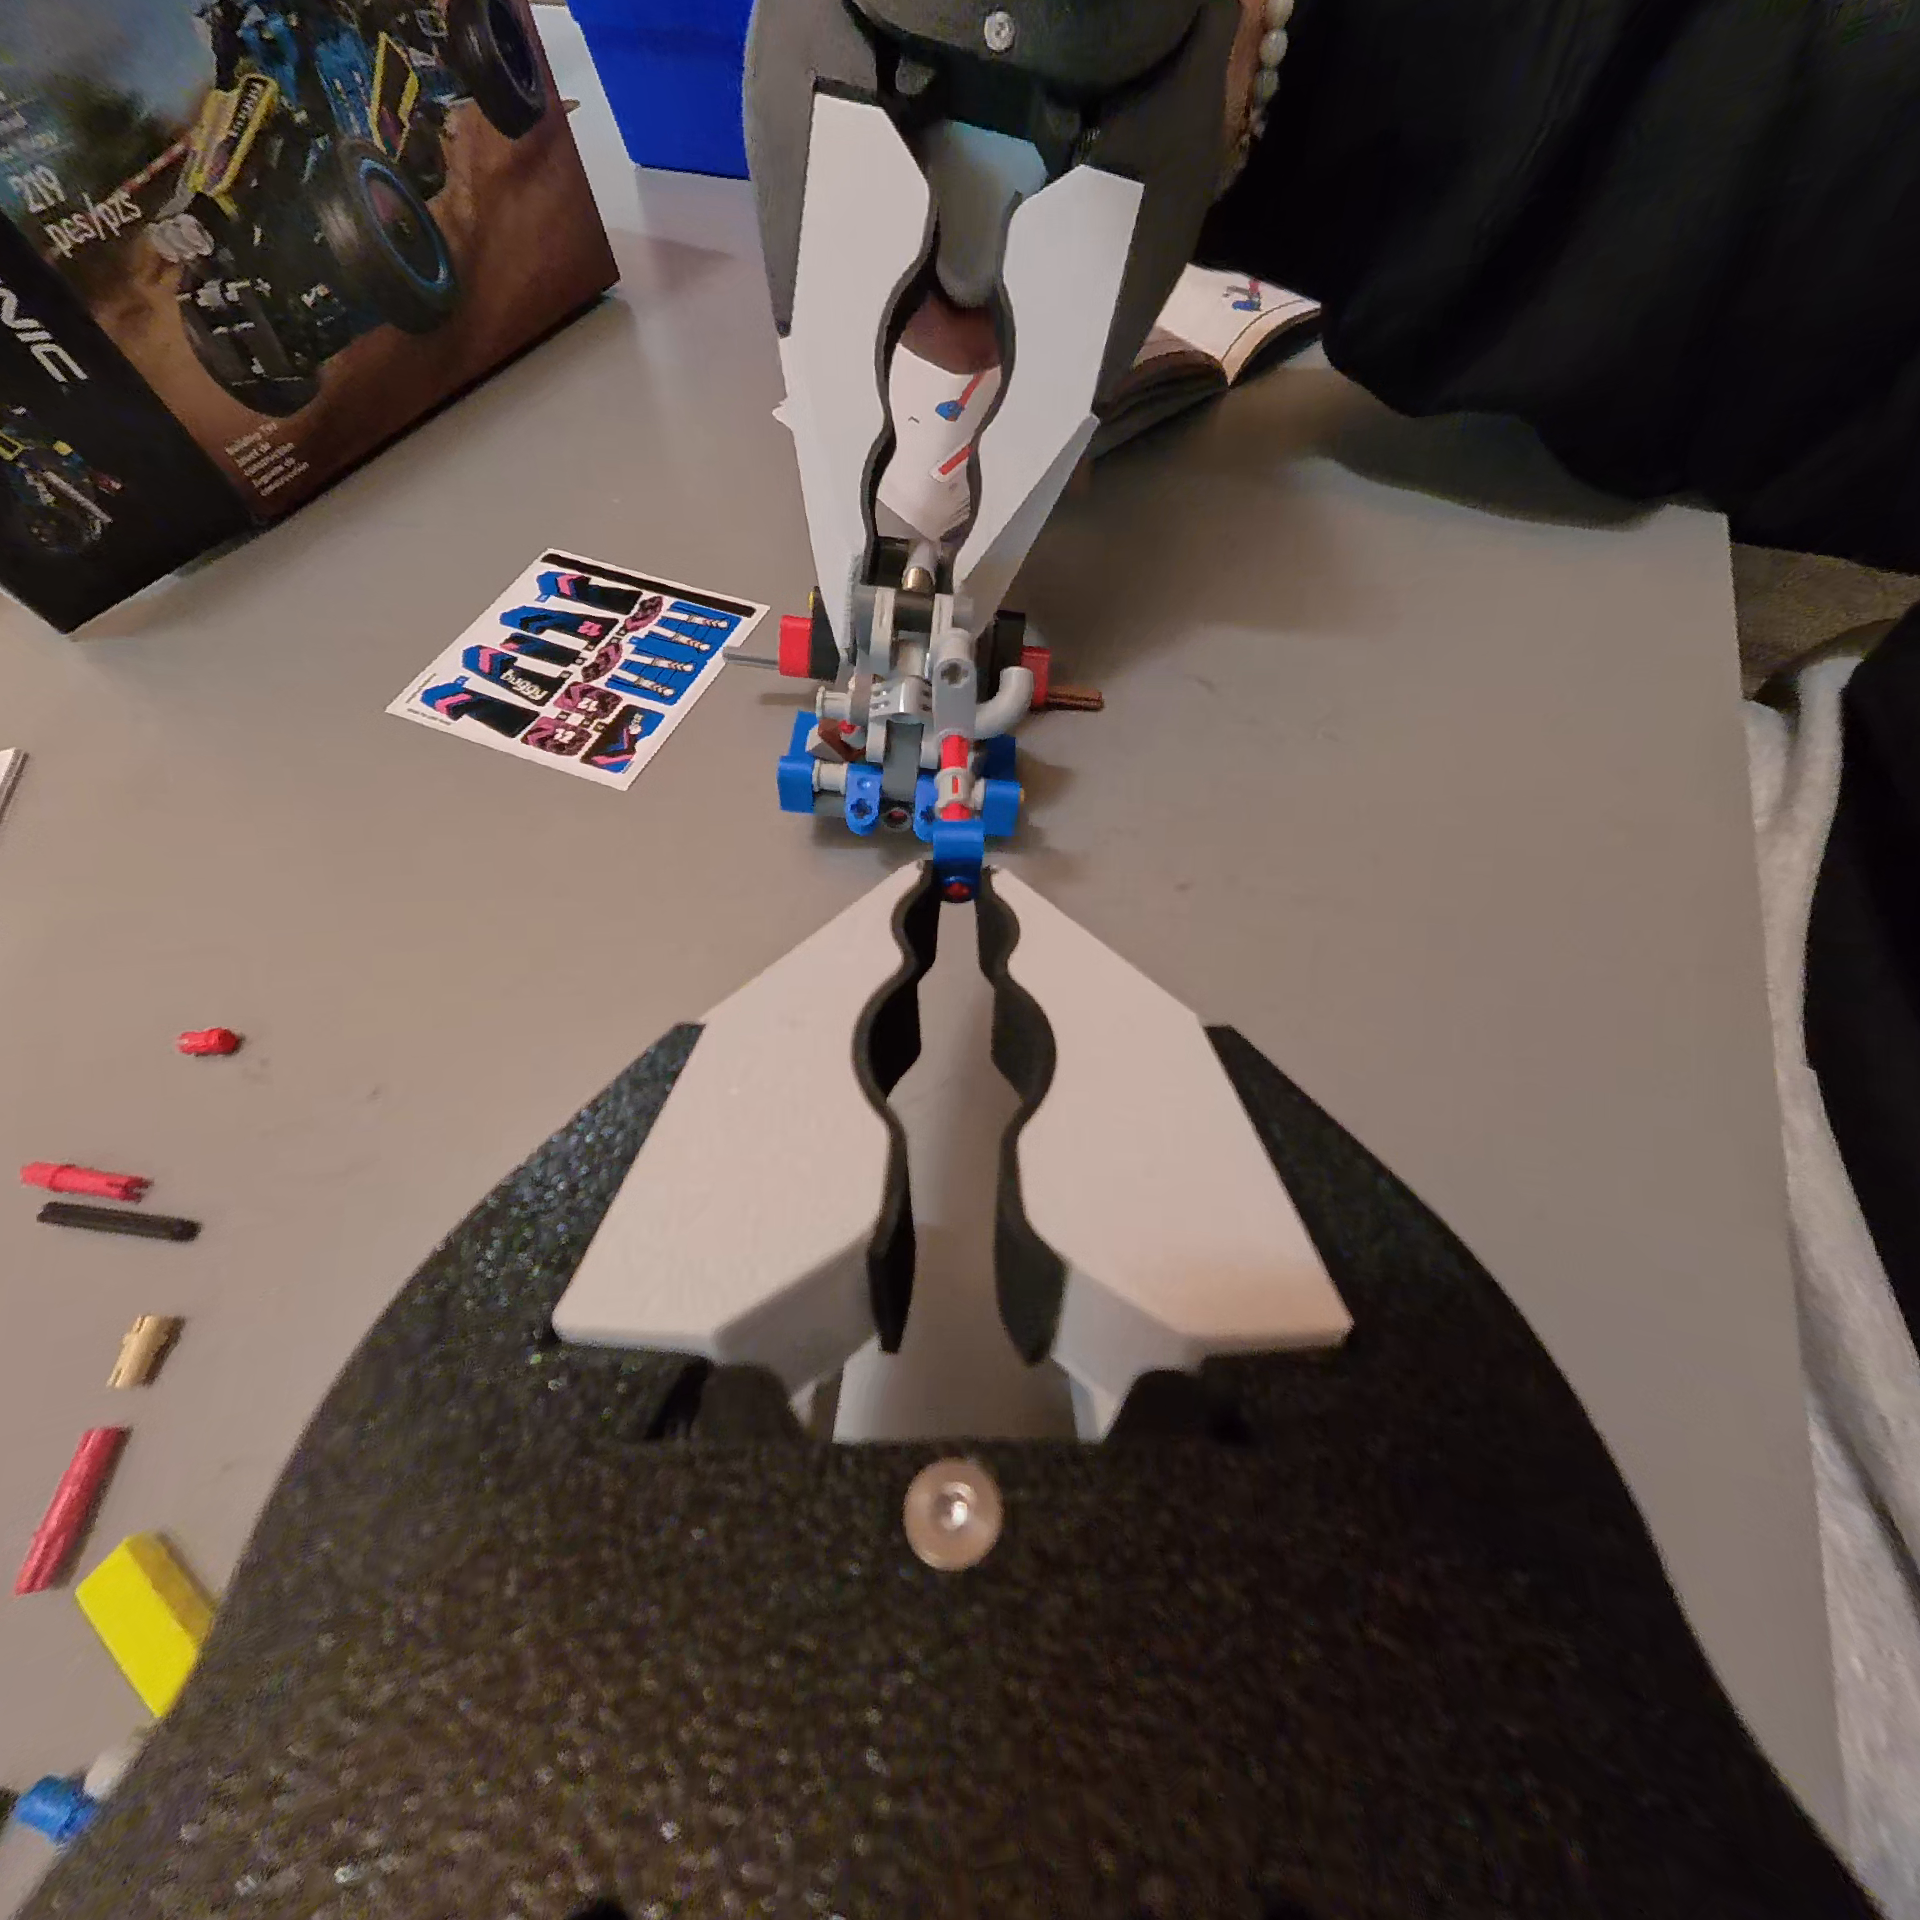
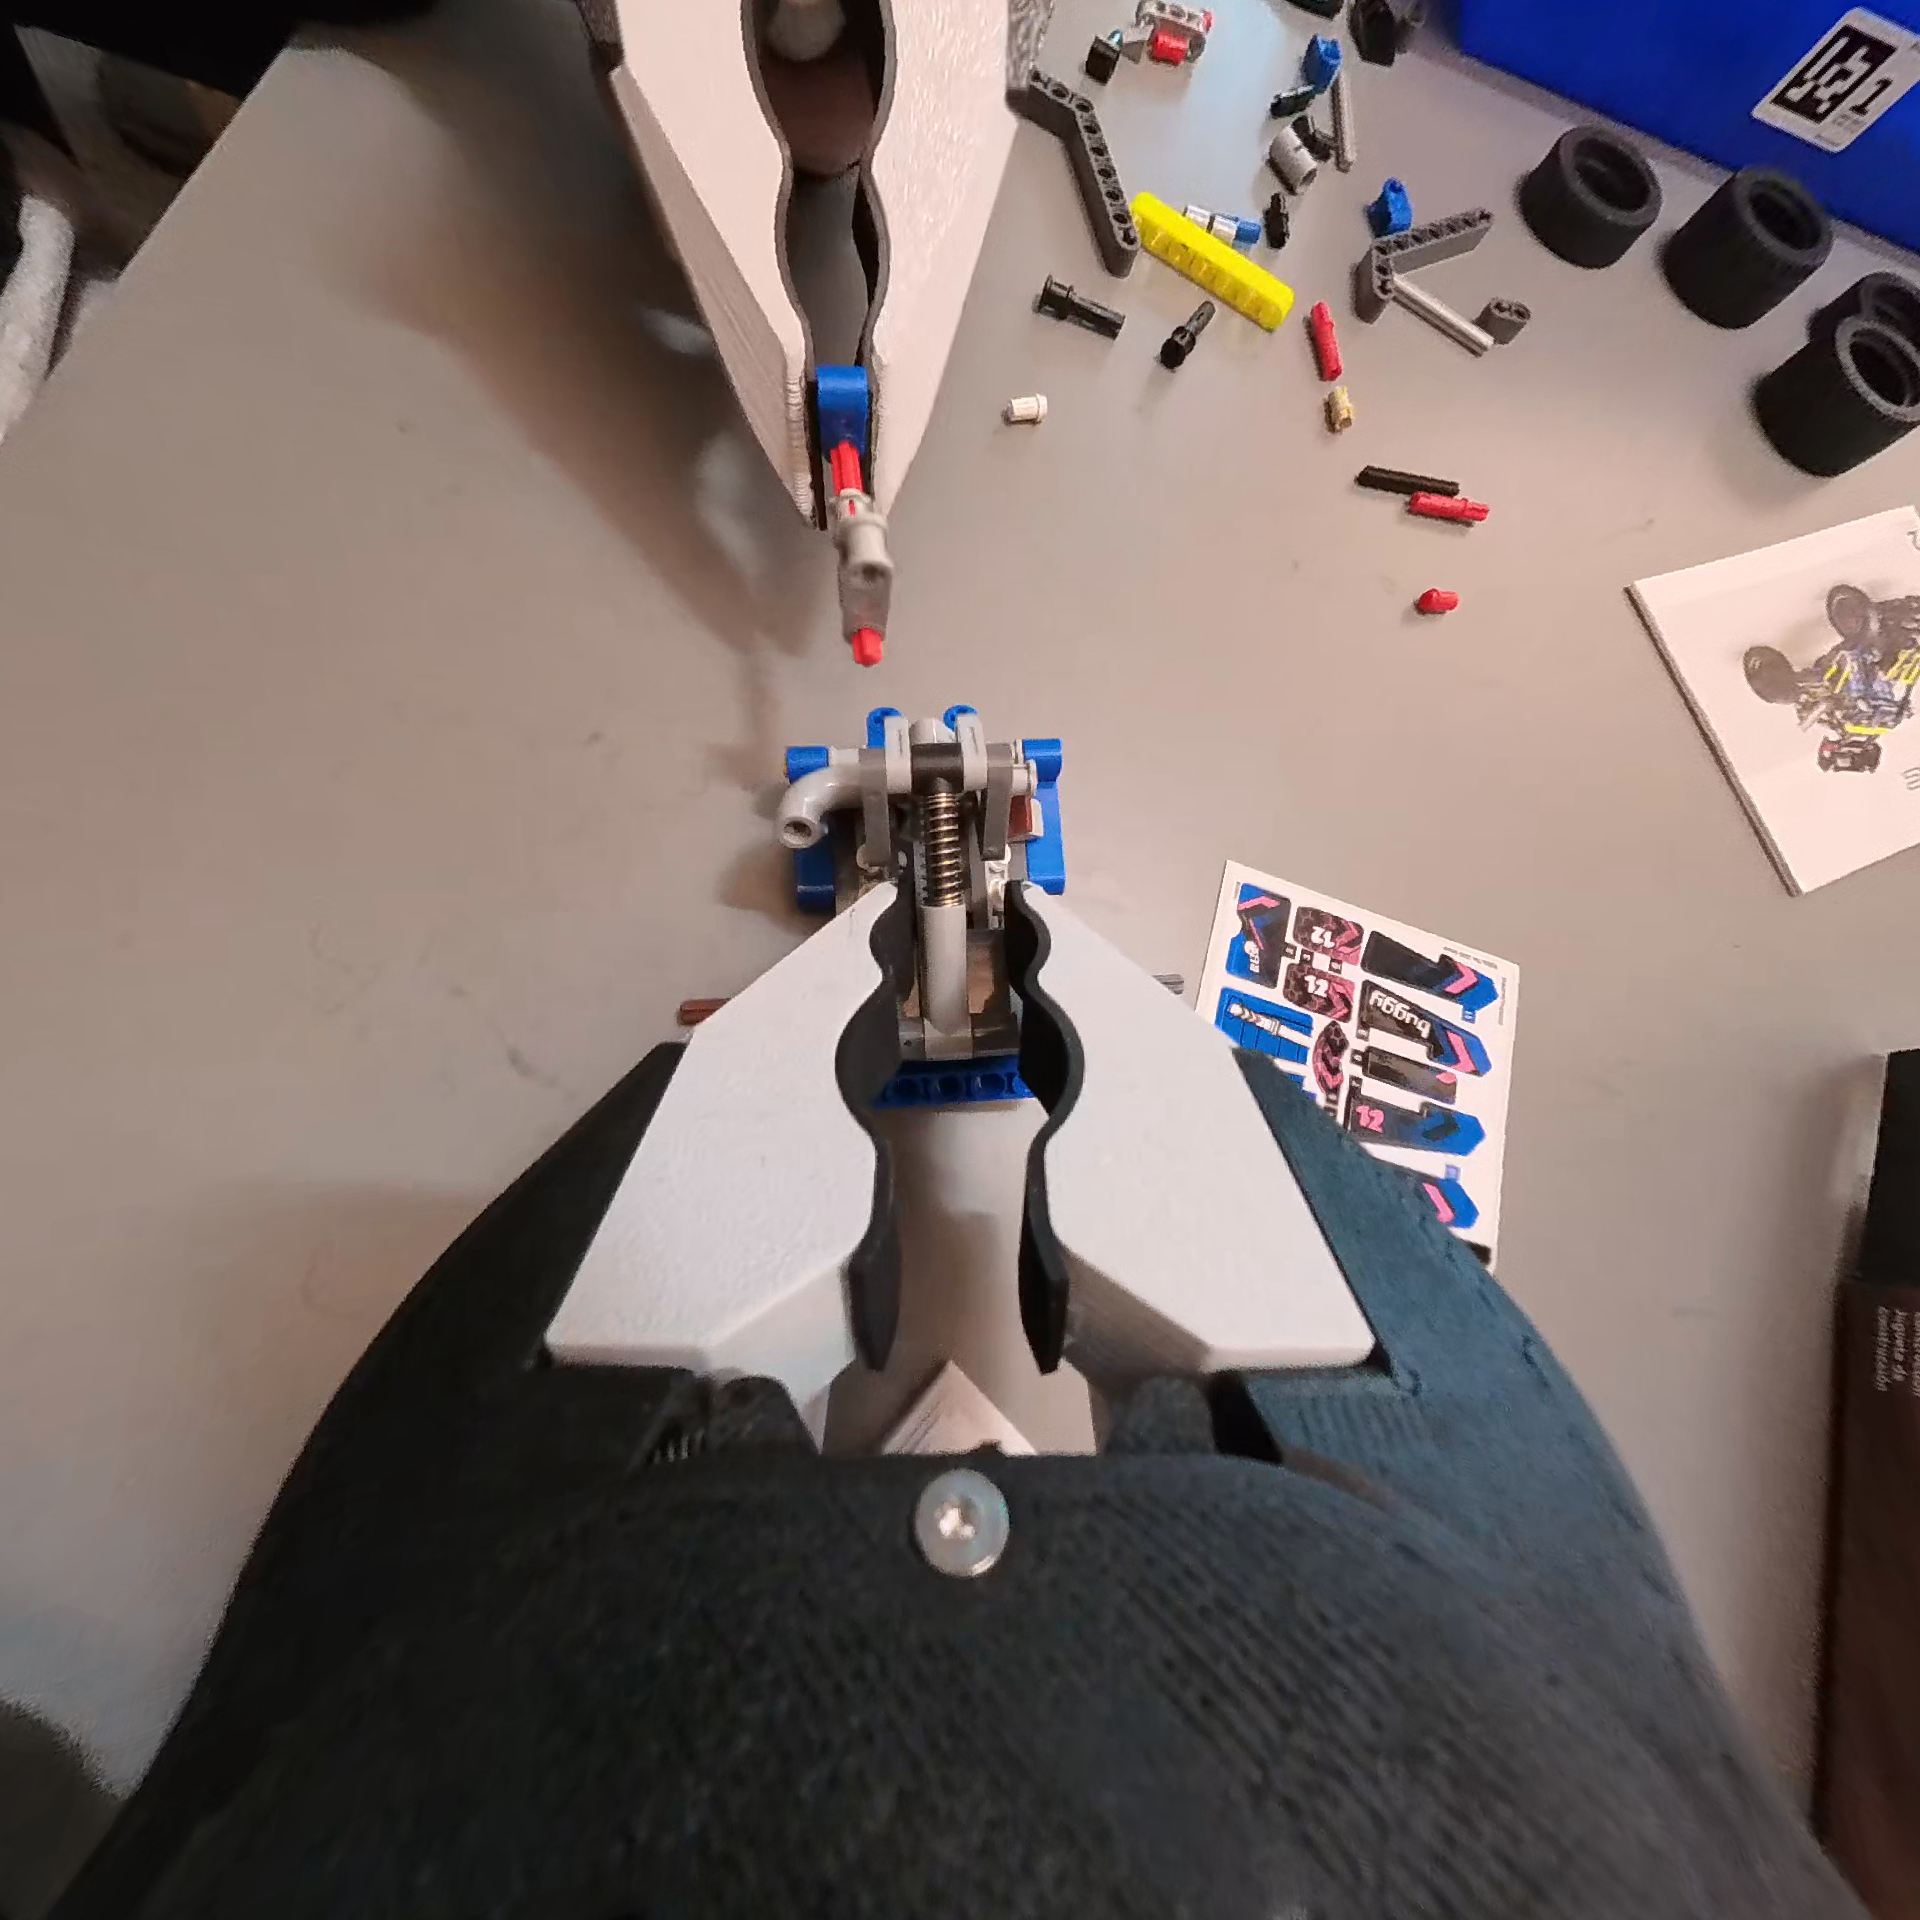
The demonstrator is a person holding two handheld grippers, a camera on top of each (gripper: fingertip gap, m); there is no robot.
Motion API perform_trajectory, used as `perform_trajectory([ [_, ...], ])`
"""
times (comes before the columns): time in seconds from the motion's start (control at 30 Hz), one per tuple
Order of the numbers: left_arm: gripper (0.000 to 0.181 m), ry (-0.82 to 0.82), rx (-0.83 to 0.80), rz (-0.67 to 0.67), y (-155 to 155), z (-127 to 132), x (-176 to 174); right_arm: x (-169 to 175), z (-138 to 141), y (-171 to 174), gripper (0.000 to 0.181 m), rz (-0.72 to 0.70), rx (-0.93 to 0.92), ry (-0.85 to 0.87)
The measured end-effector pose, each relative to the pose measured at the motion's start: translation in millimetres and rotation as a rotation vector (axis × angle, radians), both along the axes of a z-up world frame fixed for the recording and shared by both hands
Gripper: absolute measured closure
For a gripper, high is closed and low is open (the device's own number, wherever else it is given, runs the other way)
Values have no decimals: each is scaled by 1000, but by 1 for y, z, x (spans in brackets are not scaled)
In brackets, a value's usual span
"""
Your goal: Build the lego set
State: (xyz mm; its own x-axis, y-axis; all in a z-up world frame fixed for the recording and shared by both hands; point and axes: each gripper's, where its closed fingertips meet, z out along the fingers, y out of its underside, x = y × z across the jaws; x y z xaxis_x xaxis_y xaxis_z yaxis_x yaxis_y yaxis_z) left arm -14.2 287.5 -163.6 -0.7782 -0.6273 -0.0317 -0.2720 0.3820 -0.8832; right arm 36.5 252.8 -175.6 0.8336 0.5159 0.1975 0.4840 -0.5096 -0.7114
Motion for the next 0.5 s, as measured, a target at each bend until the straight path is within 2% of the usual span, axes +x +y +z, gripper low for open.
perform_trajectory([
  [0.27,177,32,-74,6,5,6,3,-4,0,5,166,-53,23,126],
  [0.4,177,61,-11,-30,11,-4,7,-4,1,4,166,-64,52,181],
  [0.5,177,44,-21,-33,13,0,15,-4,7,4,166,-68,107,218],
])
